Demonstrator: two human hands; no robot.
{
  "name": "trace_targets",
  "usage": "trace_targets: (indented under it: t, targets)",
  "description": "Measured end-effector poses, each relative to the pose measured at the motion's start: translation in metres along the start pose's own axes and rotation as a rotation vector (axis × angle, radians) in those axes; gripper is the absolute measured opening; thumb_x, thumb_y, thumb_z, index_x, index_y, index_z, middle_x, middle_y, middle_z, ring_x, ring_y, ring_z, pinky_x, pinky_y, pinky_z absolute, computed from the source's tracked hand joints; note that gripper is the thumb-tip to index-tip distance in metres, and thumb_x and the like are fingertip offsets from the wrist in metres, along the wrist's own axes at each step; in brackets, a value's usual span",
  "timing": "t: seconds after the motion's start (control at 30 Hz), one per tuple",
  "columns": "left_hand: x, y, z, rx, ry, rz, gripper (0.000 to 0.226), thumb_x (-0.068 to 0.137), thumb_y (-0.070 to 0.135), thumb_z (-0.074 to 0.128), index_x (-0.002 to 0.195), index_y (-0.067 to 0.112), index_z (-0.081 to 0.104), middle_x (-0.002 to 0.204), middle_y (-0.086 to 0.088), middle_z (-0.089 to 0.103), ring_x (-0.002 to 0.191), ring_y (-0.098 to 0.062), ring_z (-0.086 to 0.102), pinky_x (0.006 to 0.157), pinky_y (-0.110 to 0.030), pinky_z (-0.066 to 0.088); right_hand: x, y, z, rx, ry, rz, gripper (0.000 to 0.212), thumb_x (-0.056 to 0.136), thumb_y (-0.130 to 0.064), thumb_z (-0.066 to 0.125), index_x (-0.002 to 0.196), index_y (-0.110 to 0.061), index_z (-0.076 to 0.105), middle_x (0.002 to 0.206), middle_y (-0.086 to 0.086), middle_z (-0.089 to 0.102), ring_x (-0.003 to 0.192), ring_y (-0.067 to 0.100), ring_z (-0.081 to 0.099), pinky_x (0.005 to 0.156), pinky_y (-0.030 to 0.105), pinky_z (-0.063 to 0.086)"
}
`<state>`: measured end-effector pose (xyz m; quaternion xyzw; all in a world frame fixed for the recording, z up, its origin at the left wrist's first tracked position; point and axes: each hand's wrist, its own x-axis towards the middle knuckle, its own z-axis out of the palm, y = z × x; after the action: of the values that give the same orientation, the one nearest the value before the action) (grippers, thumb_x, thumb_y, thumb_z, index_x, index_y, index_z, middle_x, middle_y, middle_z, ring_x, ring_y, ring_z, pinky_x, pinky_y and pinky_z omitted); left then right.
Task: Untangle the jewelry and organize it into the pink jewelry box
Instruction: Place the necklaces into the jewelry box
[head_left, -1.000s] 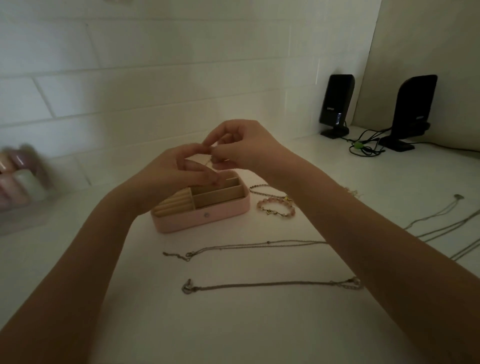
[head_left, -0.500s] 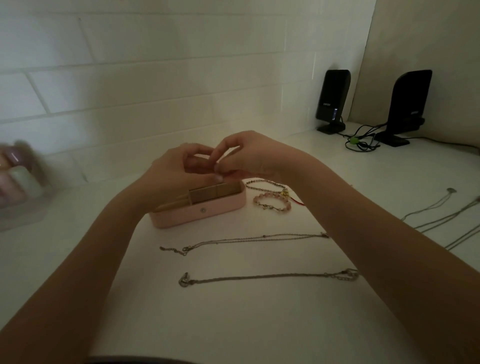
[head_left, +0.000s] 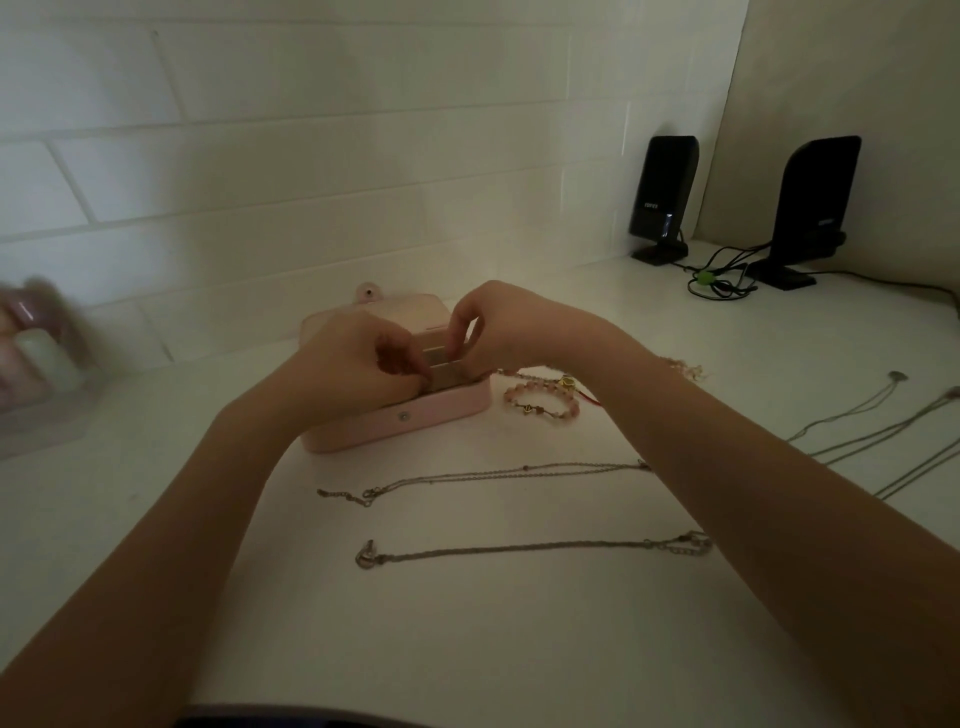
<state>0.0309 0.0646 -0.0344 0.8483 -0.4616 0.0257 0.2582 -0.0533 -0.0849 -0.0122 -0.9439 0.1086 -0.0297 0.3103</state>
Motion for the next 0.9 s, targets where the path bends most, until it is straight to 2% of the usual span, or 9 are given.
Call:
trace_targets:
  t: [0.1, 0.2, 0.27, 0.33, 0.43, 0.57, 0.7, 0.8, 0.9]
  targets:
    - [0.000, 0.000, 0.000, -0.039, 0.076, -0.022, 0.014, 0.077, 0.017, 0.069, 0.072, 0.030, 0.071, 0.063, 0.010, 0.059, 0.055, 0.006, 0.052, 0.054, -0.008, 0.036, -0.007, 0.004, -0.014, -0.114, -0.016, 0.021, 0.012, 0.078, -0.011, 0.071, 0.090, -0.013, 0.067, 0.076, 0.000, 0.062, 0.057, 0.009, 0.050, 0.048, 0.017, 0.040]
    - [-0.001, 0.004, 0.002, -0.053, 0.134, -0.021, 0.020, 0.078, 0.015, 0.066, 0.068, 0.033, 0.068, 0.066, 0.010, 0.058, 0.058, -0.002, 0.049, 0.060, -0.016, 0.034, -0.030, 0.013, -0.040, -0.357, -0.270, 0.144, 0.020, 0.078, -0.033, 0.073, 0.092, -0.020, 0.067, 0.084, -0.005, 0.068, 0.072, 0.007, 0.060, 0.063, 0.022, 0.044]
    - [-0.002, 0.010, 0.003, -0.048, 0.128, 0.013, 0.015, 0.079, 0.013, 0.065, 0.071, 0.025, 0.071, 0.065, 0.011, 0.057, 0.059, 0.000, 0.051, 0.058, -0.009, 0.034, -0.050, 0.023, -0.053, -0.480, -0.444, 0.272, 0.027, 0.078, -0.038, 0.071, 0.098, -0.022, 0.065, 0.092, -0.005, 0.068, 0.082, 0.009, 0.063, 0.070, 0.025, 0.046]
    - [-0.004, 0.014, 0.005, -0.019, 0.103, 0.052, 0.010, 0.080, 0.013, 0.066, 0.074, 0.018, 0.073, 0.062, 0.014, 0.057, 0.061, 0.007, 0.052, 0.057, -0.002, 0.034, -0.068, 0.036, -0.058, -0.585, -0.500, 0.369, 0.035, 0.075, -0.041, 0.072, 0.103, -0.022, 0.062, 0.095, -0.005, 0.065, 0.084, 0.009, 0.061, 0.069, 0.023, 0.048]
    - [-0.007, 0.019, 0.009, -0.048, 0.057, 0.045, 0.011, 0.081, 0.018, 0.067, 0.072, 0.022, 0.071, 0.059, 0.019, 0.058, 0.060, 0.008, 0.052, 0.058, 0.001, 0.033, -0.086, 0.054, -0.054, -0.589, -0.462, 0.444, 0.038, 0.071, -0.041, 0.077, 0.101, -0.025, 0.060, 0.100, -0.002, 0.064, 0.080, 0.007, 0.060, 0.065, 0.021, 0.046]
    - [-0.014, 0.031, 0.011, -0.344, 0.014, 0.063, 0.020, 0.082, 0.006, 0.065, 0.067, 0.018, 0.067, 0.051, 0.028, 0.059, 0.056, 0.014, 0.054, 0.054, 0.000, 0.037, -0.094, 0.066, -0.047, -0.474, -0.403, 0.396, 0.024, 0.073, -0.035, 0.077, 0.089, -0.023, 0.063, 0.093, -0.002, 0.067, 0.075, 0.006, 0.061, 0.059, 0.018, 0.044]
    - [-0.014, 0.035, 0.012, -0.472, 0.004, 0.069, 0.030, 0.084, 0.002, 0.062, 0.064, 0.024, 0.067, 0.043, 0.022, 0.055, 0.046, 0.011, 0.049, 0.048, -0.002, 0.033, -0.096, 0.065, -0.047, -0.417, -0.414, 0.343, 0.014, 0.078, -0.029, 0.073, 0.085, -0.021, 0.065, 0.088, -0.001, 0.070, 0.070, 0.005, 0.062, 0.060, 0.017, 0.046]
    - [-0.011, 0.030, 0.014, -0.557, 0.009, 0.048, 0.036, 0.084, 0.005, 0.062, 0.062, 0.032, 0.073, 0.063, 0.012, 0.068, 0.066, 0.003, 0.059, 0.066, -0.010, 0.043, -0.097, 0.060, -0.044, -0.293, -0.357, 0.233, 0.011, 0.082, -0.025, 0.069, 0.087, -0.016, 0.065, 0.088, 0.000, 0.071, 0.071, 0.006, 0.065, 0.062, 0.018, 0.048]
    - [-0.008, 0.032, 0.019, -0.704, -0.088, 0.061, 0.015, 0.085, 0.005, 0.061, 0.088, 0.014, 0.072, 0.083, -0.004, 0.071, 0.084, -0.016, 0.063, 0.077, -0.022, 0.050, -0.091, 0.041, -0.040, -0.026, -0.204, 0.030, 0.013, 0.084, -0.022, 0.066, 0.092, -0.012, 0.064, 0.082, 0.000, 0.070, 0.071, 0.007, 0.066, 0.062, 0.018, 0.051]
